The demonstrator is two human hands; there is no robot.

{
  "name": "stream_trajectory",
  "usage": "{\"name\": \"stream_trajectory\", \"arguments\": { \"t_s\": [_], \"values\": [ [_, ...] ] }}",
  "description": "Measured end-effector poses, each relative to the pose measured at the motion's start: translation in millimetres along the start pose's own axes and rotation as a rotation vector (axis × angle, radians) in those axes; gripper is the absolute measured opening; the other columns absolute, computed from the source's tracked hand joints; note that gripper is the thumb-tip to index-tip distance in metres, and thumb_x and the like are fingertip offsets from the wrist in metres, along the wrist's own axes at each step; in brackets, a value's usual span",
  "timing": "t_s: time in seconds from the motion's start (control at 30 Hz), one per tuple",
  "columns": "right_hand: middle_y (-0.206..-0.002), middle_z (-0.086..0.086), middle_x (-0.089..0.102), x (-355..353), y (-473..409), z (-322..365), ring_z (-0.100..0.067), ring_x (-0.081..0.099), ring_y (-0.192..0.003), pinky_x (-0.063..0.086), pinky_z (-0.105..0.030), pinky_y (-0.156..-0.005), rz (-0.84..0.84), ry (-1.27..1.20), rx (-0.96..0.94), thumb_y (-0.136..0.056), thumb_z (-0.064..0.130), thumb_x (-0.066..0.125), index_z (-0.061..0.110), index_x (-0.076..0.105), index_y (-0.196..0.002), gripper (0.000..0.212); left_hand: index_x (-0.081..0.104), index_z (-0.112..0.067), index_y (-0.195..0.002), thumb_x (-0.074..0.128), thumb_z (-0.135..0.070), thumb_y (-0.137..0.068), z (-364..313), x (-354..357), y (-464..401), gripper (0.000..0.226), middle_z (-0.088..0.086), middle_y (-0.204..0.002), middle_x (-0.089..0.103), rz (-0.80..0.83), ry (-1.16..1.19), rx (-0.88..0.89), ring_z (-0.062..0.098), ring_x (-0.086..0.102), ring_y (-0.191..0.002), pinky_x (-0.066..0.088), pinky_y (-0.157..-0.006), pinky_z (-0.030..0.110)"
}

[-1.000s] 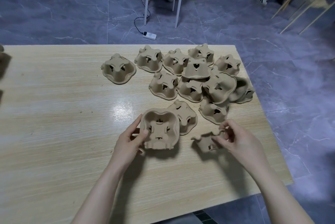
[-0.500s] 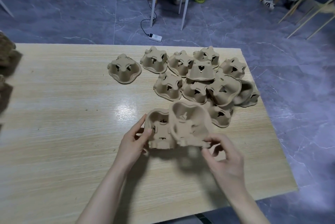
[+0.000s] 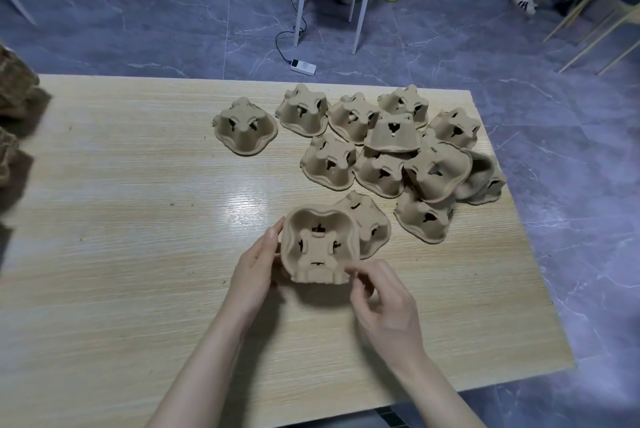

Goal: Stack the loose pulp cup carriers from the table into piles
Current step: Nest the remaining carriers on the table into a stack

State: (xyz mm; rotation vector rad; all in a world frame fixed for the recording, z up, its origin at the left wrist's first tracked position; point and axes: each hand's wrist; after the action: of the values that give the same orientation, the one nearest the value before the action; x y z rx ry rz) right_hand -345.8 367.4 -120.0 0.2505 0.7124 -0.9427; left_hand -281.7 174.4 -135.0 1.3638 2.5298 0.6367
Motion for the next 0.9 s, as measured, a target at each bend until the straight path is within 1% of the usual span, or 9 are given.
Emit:
{"name": "stream_trajectory", "arguments": {
  "t_s": [0.07, 0.13, 0.2, 0.27, 0.43, 0.5, 0.6, 0.73, 0.9],
  "values": [
    [-0.09, 0.014, 0.055, -1, 1, -1, -0.013, 0.056, -0.076, 0.048, -0.026, -0.06, -0.024, -0.045, 0.13, -0.092, 0.014, 0.054, 0.037, 0.059, -0.115, 0.033, 0.057, -0.035, -0.138, 0.047, -0.067, -0.088, 1, -1, -1, 0.061, -0.007, -0.136, 0.062, -0.005, 0.017, 0.003, 0.025, 0.056, -0.128, 0.046, -0.107, 0.045],
    [-0.093, 0.013, 0.055, -1, 1, -3, -0.015, 0.056, -0.079, 0.051, -0.034, -0.067, -0.036, -0.092, 0.228, -0.093, 0.012, 0.057, 0.036, 0.059, -0.115, 0.032, 0.054, -0.037, -0.14, 0.062, -0.056, -0.086, 3, -1, -1, 0.057, -0.013, -0.12, 0.069, -0.002, 0.003, -0.008, 0.011, 0.066, -0.099, 0.054, -0.079, 0.03],
    [-0.093, 0.015, 0.053, -2, -3, -5, -0.015, 0.055, -0.077, 0.051, -0.034, -0.068, -0.045, -0.094, 0.261, -0.093, 0.013, 0.058, 0.033, 0.06, -0.115, 0.031, 0.051, -0.04, -0.14, 0.068, -0.037, -0.089, 5, -3, -1, 0.054, -0.012, -0.095, 0.069, 0.008, -0.033, -0.014, 0.002, 0.061, -0.071, 0.048, -0.059, 0.023],
    [-0.096, 0.017, 0.05, -4, -12, -8, -0.012, 0.054, -0.075, 0.048, -0.031, -0.068, -0.046, -0.086, 0.267, -0.092, 0.014, 0.058, 0.031, 0.059, -0.118, 0.031, 0.05, -0.042, -0.141, 0.067, -0.025, -0.092, 7, -4, -1, 0.054, -0.013, -0.089, 0.068, -0.007, -0.064, -0.001, -0.002, 0.059, -0.065, 0.046, -0.059, 0.023],
    [-0.111, 0.012, 0.047, -11, -58, -19, -0.008, 0.055, -0.072, 0.051, -0.036, -0.073, -0.005, 0.063, 0.25, -0.085, 0.017, 0.069, 0.025, 0.052, -0.132, 0.051, 0.051, -0.048, -0.134, 0.066, -0.023, -0.093, 4, -7, 5, 0.05, -0.017, -0.083, 0.073, -0.079, -0.028, 0.025, 0.001, 0.058, -0.061, 0.048, -0.061, 0.027],
    [-0.119, 0.007, 0.047, -10, -79, -24, -0.014, 0.06, -0.087, 0.051, -0.038, -0.081, 0.05, 0.131, 0.253, -0.083, 0.022, 0.072, 0.026, 0.047, -0.137, 0.06, 0.051, -0.048, -0.133, 0.067, -0.022, -0.093, 3, -10, 7, 0.05, -0.012, -0.081, 0.073, -0.13, 0.006, 0.02, 0.002, 0.057, -0.06, 0.048, -0.059, 0.025],
    [-0.133, 0.0, 0.046, -9, -100, -31, -0.024, 0.054, -0.118, 0.046, -0.039, -0.093, 0.198, 0.284, 0.302, -0.084, 0.031, 0.072, 0.029, 0.039, -0.144, 0.068, 0.051, -0.045, -0.135, 0.067, -0.022, -0.093, 1, -15, 8, 0.051, -0.014, -0.076, 0.072, -0.167, 0.021, 0.017, -0.001, 0.057, -0.058, 0.048, -0.056, 0.023],
    [-0.132, -0.005, 0.044, -6, -107, -29, -0.032, 0.052, -0.121, 0.045, -0.043, -0.092, 0.271, 0.436, 0.308, -0.087, 0.03, 0.069, 0.03, 0.033, -0.147, 0.07, 0.052, -0.041, -0.139, 0.066, -0.022, -0.093, 1, -18, 9, 0.051, -0.012, -0.078, 0.073, -0.168, 0.004, 0.014, -0.003, 0.057, -0.057, 0.05, -0.058, 0.026],
    [-0.141, -0.002, 0.042, -6, -93, -15, -0.025, 0.048, -0.126, 0.044, -0.038, -0.092, 0.151, 0.331, 0.245, -0.083, 0.022, 0.075, 0.029, 0.02, -0.153, 0.089, 0.054, -0.04, -0.139, 0.067, -0.021, -0.092, 1, -20, 8, 0.052, -0.008, -0.083, 0.073, -0.154, 0.027, -0.01, 0.004, 0.06, -0.065, 0.053, -0.062, 0.033]
  ]
}}
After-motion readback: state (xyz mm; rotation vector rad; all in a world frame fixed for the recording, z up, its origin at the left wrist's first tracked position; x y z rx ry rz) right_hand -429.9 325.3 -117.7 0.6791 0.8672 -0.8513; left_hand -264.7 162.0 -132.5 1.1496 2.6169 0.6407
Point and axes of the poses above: each hand's wrist, its own y-axis away from the middle knuckle, its own x-axis out of the palm, z = x × y
